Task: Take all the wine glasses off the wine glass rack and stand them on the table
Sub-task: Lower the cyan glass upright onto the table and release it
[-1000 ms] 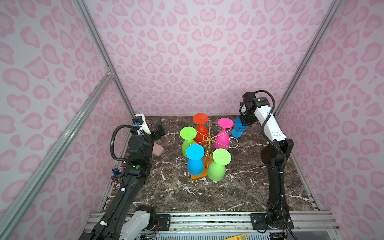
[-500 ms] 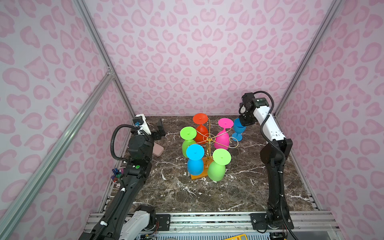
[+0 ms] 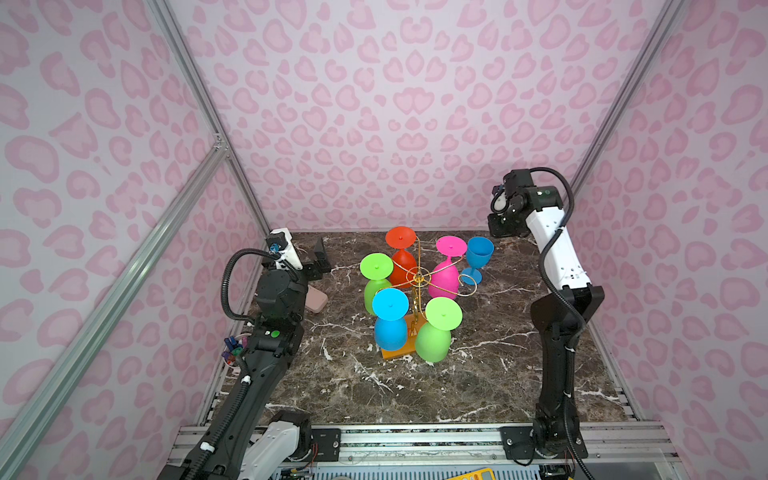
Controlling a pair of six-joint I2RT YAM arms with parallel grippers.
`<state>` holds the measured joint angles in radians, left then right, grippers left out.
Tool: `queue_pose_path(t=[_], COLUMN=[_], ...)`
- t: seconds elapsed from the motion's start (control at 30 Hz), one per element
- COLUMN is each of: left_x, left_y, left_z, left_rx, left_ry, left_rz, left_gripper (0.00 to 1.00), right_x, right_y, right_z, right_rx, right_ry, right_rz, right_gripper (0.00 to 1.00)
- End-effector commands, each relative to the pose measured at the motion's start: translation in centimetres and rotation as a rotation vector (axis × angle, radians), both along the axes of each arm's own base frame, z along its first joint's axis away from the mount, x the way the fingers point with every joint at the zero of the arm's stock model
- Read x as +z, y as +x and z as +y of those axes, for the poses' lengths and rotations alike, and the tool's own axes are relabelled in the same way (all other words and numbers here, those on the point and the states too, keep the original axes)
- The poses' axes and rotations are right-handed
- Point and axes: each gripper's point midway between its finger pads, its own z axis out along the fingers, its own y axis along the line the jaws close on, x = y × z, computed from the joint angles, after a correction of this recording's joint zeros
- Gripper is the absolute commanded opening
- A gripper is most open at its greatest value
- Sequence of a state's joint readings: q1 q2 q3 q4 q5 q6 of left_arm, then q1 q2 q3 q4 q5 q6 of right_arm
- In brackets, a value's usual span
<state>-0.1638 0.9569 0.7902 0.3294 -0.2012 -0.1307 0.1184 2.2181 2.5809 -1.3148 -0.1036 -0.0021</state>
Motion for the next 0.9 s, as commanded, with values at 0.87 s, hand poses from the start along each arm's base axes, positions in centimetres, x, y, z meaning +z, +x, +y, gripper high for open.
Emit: queue_pose_path(t=[0.87], left_x=[1.4], left_y=[-1.1], left_z=[0.3], left_rx=[-0.001], left_ry=[-0.007], left_rz=[-0.039], left_gripper=[0.97], right_x=[12.0], right_y=[-10.7], right_z=[10.9], right_rx=[0.245], right_ry=[1.044], right_rz=[-0.265], right_gripper=[0.44])
